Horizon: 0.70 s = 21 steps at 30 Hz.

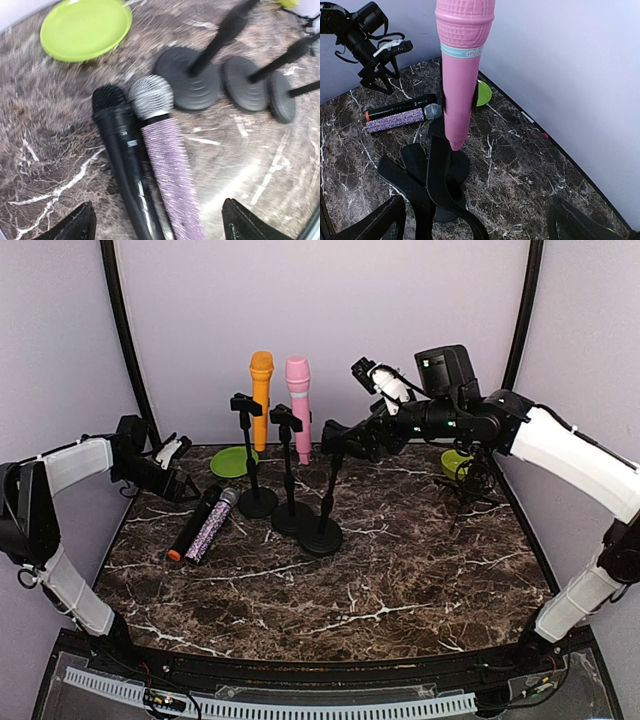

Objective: Remove the microphone from the stand

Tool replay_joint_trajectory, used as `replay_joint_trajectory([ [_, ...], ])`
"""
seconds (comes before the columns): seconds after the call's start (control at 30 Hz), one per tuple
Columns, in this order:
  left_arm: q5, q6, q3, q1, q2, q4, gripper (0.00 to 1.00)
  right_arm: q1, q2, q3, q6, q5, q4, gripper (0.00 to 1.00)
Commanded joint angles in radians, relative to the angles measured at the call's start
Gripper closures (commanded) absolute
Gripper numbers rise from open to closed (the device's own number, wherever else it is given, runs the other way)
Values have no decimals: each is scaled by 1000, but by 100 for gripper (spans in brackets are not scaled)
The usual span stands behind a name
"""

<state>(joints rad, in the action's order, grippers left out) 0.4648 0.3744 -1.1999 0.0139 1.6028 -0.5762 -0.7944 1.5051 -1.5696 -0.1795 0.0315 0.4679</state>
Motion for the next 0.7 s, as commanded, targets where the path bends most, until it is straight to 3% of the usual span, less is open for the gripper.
replay_joint_trajectory([
  [0.0, 97, 47, -27, 0, -102, -137, 10, 16, 33, -45, -20, 141, 41, 4],
  [0.2, 145, 42, -54, -1, -166, -198, 10, 17, 58, -71, -31, 148, 70, 18],
  [0.37, 194, 9, -54, -2, -229, -200, 11, 17, 61, -85, -9, 130, 66, 50],
  [0.67, 248, -8, -60, -4, -315, -238, 12, 3, 20, -68, 49, 169, 25, 83],
])
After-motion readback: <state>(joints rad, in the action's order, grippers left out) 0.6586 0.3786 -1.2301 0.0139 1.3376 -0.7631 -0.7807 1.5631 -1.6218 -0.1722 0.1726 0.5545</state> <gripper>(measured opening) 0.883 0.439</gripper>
